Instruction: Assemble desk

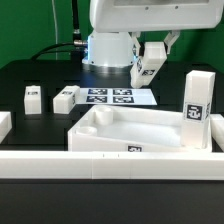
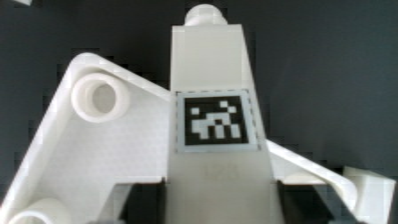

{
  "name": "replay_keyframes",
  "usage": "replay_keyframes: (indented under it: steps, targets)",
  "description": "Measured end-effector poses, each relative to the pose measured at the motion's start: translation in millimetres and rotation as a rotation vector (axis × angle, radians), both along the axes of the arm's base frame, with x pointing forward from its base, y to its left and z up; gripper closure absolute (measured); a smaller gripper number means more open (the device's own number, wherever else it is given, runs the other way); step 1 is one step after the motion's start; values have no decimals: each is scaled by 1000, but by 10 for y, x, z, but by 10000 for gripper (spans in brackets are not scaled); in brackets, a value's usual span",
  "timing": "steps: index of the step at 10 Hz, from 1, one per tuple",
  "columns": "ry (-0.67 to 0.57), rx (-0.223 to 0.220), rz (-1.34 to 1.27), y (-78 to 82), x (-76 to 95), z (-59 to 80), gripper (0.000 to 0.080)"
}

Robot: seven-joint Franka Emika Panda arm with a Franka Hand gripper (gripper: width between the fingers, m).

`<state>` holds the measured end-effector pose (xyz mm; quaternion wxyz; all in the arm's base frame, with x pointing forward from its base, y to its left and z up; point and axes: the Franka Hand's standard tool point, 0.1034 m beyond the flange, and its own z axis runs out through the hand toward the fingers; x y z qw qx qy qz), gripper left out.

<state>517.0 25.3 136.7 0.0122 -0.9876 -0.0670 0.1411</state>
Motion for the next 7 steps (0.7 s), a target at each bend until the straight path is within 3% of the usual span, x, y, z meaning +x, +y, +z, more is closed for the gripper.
replay_keyframes:
  steps: [2,7]
  targets:
    - [-97,26,-50,-47,192,131,509]
    - [-450,19,-71,-127,308,82,509]
